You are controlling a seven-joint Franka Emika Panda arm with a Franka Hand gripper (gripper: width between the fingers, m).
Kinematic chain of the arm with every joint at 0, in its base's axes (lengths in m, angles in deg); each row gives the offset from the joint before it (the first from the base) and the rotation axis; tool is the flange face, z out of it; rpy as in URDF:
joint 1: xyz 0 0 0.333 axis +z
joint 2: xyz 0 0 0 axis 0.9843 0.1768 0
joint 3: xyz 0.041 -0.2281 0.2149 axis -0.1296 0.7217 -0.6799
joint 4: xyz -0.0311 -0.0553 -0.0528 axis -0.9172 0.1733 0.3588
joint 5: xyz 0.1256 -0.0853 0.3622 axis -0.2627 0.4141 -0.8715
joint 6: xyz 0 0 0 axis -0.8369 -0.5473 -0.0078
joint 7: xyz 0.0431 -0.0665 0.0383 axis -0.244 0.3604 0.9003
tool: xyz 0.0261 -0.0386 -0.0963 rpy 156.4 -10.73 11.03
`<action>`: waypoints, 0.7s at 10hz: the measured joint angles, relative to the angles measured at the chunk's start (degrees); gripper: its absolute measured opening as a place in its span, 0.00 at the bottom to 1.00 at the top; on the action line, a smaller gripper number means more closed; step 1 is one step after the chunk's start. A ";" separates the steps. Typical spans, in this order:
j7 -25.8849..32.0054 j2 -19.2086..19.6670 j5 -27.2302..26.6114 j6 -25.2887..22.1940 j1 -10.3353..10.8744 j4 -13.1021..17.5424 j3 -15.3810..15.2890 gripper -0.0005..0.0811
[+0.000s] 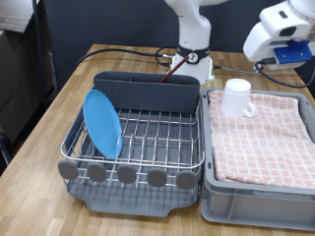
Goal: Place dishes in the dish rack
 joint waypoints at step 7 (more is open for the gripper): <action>8.26 2.51 1.43 5.05 -0.02 -2.68 -0.96 0.99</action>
